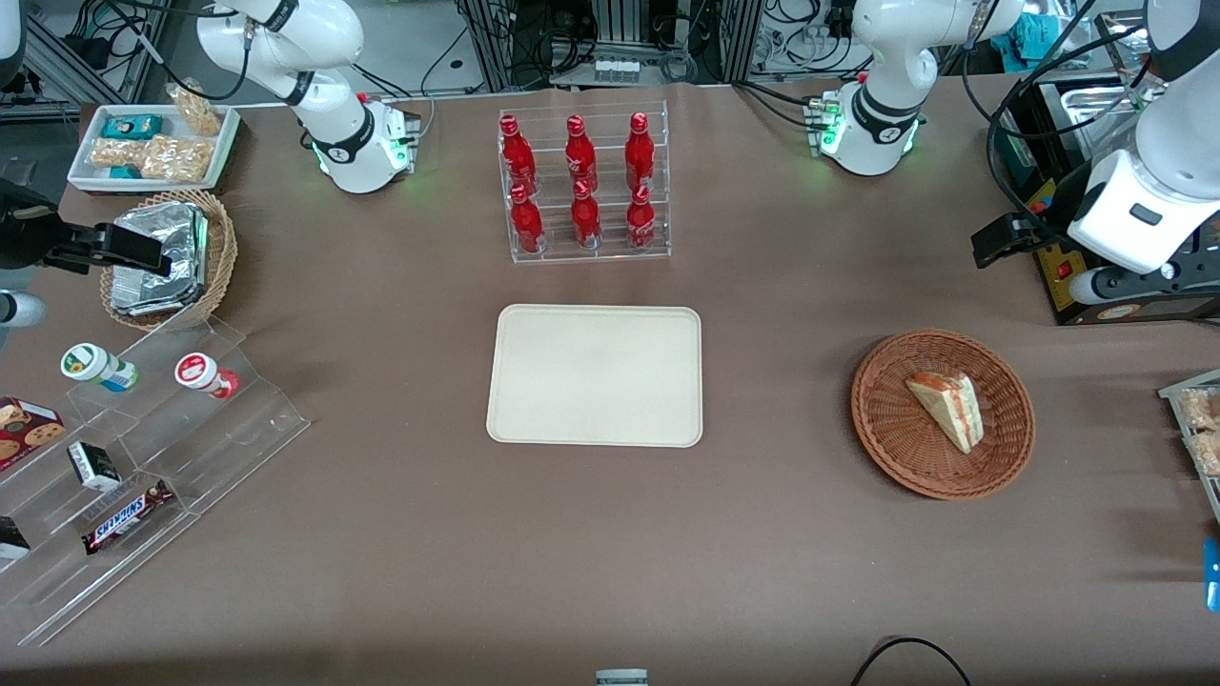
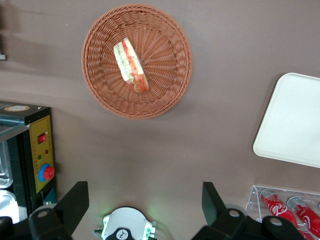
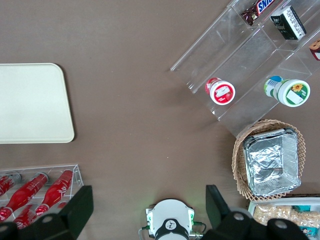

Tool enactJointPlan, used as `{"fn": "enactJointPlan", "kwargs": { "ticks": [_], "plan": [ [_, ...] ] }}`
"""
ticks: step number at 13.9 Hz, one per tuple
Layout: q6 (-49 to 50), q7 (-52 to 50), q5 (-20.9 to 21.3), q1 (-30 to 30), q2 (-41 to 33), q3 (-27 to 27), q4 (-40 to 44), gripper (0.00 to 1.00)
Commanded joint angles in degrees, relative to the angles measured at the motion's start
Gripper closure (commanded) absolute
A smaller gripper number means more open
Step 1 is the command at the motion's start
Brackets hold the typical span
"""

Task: Place sandwich from basket to tray
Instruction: 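Move the left gripper from rest toward the sandwich in the wicker basket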

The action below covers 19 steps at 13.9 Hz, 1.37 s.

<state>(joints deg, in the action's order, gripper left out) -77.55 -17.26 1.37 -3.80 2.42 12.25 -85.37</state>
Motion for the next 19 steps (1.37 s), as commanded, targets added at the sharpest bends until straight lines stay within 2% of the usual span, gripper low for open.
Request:
{"fn": "enactJointPlan", "kwargs": {
  "ticks": [1,3,6,11,19],
  "plan": [
    [2.22,-1.02,0.91,-1.03,0.74,0.15,-0.41,0.0],
    [3.71,-1.11,0.74,-3.66,3.81,0.15,-0.94,0.0],
    [2.24,-1.11,0.65,-5.78,3.56,0.06,-4.78,0.0],
    [-18.57,-1.11,0.83,-8.24,0.92,-0.81,-21.65,0.0],
    [-40.73,-2.07,0.74,-8.33,1.89,-2.84,-35.38,0.0]
  ]
}}
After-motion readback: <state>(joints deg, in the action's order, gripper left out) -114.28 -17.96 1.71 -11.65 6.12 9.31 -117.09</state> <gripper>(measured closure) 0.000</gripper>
